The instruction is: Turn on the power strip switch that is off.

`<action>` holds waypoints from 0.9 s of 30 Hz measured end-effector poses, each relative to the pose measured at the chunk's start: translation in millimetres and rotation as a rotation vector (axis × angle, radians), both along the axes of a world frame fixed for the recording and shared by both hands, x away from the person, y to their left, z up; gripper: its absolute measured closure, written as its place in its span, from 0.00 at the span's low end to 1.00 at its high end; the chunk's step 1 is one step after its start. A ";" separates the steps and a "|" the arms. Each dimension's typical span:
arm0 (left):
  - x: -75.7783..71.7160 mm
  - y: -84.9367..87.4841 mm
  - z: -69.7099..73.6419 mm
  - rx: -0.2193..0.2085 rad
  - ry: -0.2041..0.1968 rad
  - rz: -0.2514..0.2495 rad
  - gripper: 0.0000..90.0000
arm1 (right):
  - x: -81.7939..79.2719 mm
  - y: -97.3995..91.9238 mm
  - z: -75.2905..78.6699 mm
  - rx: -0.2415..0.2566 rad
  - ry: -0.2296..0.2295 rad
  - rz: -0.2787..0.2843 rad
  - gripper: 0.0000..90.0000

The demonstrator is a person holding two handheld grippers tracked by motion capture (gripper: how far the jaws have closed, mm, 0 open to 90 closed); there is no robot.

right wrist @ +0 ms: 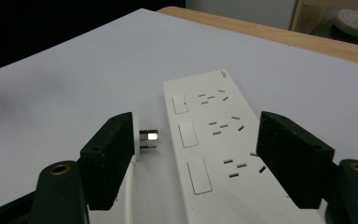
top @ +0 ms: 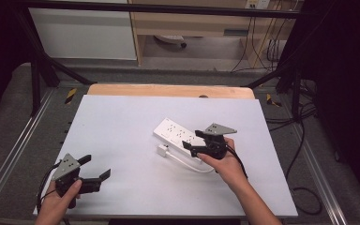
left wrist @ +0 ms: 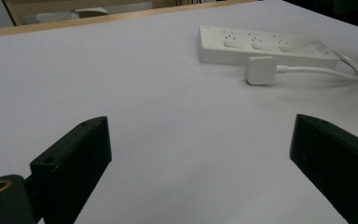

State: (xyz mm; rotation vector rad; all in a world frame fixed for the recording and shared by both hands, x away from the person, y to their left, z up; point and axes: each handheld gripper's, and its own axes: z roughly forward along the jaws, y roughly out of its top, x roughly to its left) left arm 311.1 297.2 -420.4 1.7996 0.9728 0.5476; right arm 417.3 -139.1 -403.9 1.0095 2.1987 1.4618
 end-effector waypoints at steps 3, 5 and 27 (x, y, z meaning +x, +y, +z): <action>0.1 -0.1 -0.1 0.000 0.000 0.001 0.06 | 0.9 -1.6 2.3 0.007 0.007 -0.001 0.27; 0.1 0.0 0.0 0.000 0.000 0.001 0.06 | 1.3 -2.6 4.0 0.007 0.015 -0.002 0.24; 0.2 -0.4 -0.2 -0.003 -0.001 0.002 0.06 | -12.9 -45.4 34.7 0.044 -0.101 -0.112 0.03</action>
